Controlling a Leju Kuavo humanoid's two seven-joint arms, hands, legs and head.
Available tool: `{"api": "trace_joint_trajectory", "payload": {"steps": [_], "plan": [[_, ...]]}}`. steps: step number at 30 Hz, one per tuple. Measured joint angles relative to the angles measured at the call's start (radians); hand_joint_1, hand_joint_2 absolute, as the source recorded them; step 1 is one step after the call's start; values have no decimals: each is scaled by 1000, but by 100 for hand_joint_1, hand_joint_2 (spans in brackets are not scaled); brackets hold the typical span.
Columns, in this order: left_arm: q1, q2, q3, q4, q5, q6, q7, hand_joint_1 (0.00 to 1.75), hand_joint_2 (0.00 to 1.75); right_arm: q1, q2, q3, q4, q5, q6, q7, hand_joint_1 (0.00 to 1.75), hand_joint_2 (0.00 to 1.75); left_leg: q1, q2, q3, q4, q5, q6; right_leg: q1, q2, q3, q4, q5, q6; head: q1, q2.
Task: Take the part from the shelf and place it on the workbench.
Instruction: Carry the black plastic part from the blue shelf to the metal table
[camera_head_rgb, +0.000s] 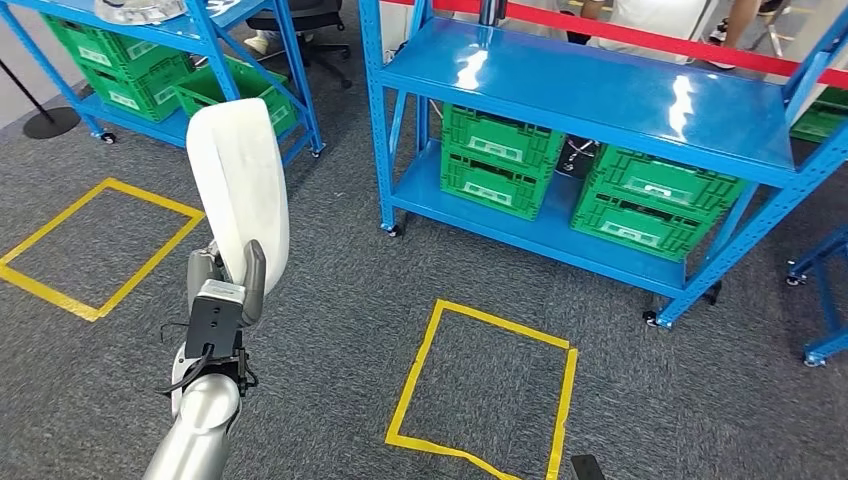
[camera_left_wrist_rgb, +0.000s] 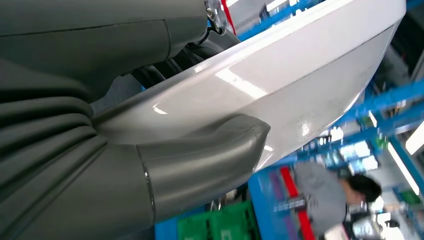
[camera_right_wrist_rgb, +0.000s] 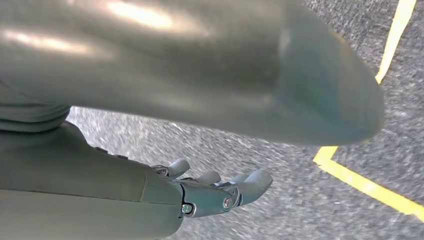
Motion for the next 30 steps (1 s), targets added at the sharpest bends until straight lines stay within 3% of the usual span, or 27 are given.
{"api": "trace_joint_trajectory", "payload": {"steps": [1,3,5,7,9,11,12,13,14,16,18,20,21,23,24,26,27,28,30], "plan": [[-2,3,0,1,15,8,-4,175,175,-3,-2,-1,0,-7,2,-1,0,0,0,-13,-4,4,1,-6,-2,23,24,-52,15,-2,0,0],[-5,6,2,-1,37,3,-4,175,175,-8,-4,-6,0,-26,7,-12,0,0,4,-34,-14,4,7,-21,0,46,38,-84,15,-8,0,0],[-9,12,8,-3,46,-8,-2,175,175,-15,-5,-13,0,-38,10,-22,0,0,8,-48,-22,-1,14,-37,2,23,38,-91,23,-21,0,0],[-18,18,16,-4,41,-8,1,175,175,-23,-5,-15,0,-39,11,-25,0,0,5,-3,-39,26,-2,-48,0,-3,40,-100,30,-37,-6,0],[-25,21,19,-7,36,-5,4,175,175,-27,-7,-15,0,-32,12,-25,0,0,3,65,-87,132,-62,-56,2,-33,41,-104,32,-47,-14,0],[-16,23,24,-13,36,-4,8,175,175,-26,-8,-15,0,-25,12,-23,0,0,7,87,-139,251,-113,-63,5,-65,40,-104,31,-50,-18,0],[-9,24,28,-16,36,-4,10,175,175,-27,-9,-15,0,-23,13,-20,0,0,8,89,-145,270,-115,-65,5,-80,40,-104,30,-50,-18,0],[-2,25,33,-20,34,-5,13,175,175,-28,-9,-15,0,-20,13,-17,0,0,9,92,-130,249,-99,-65,5,-94,40,-103,30,-50,-18,0],[3,26,37,-24,31,-6,16,175,175,-29,-9,-15,0,-17,14,-13,0,0,9,101,-95,192,-70,-64,5,-108,41,-103,29,-48,-18,0],[9,28,42,-36,23,-7,22,175,175,-31,-10,-15,0,-9,18,-5,0,0,5,151,-17,52,-26,-55,9,-134,44,-100,24,-41,-18,0],[13,28,44,-48,18,-8,24,175,175,-34,-13,-15,0,-6,22,0,0,0,-2,179,13,-8,-16,-42,14,-155,47,-99,21,-30,-16,0],[21,28,48,-55,15,-8,25,175,175,-38,-14,-15,0,-5,24,2,0,0,-4,154,10,-10,-11,-30,14,-176,51,-101,20,-18,-15,0],[25,29,50,-59,15,-8,25,175,175,-39,-15,-14,0,-5,24,2,0,0,-3,140,10,-13,-8,-24,11,-169,51,-97,14,-12,-14,0],[28,28,55,-65,15,-8,25,175,175,-41,-16,-13,0,-3,25,2,0,0,2,115,10,-19,0,-12,6,-116,31,-44,-24,-3,-11,0],[28,26,56,-67,15,-7,24,175,175,-41,-18,-13,0,-2,26,2,0,0,4,103,9,-20,2,-9,4,-79,7,12,-55,-1,-9,0],[28,22,57,-62,12,-3,25,175,175,-39,-21,-12,0,4,27,4,0,0,4,74,5,-18,4,-5,4,-44,-57,139,-104,2,-6,0],[28,21,57,-58,10,2,26,175,175,-39,-25,-11,0,8,27,7,0,0,4,58,3,-15,4,-5,4,-39,-76,171,-105,2,-6,0],[29,19,57,-53,8,8,27,175,175,-39,-28,-10,0,12,27,11,0,0,5,42,2,-13,4,-6,4,-37,-77,165,-87,2,-6,0],[32,16,58,-47,7,17,35,175,175,-39,-35,-7,0,21,28,26,0,0,7,13,1,-5,2,-11,-2,-17,-29,50,-18,3,-6,0]]}}
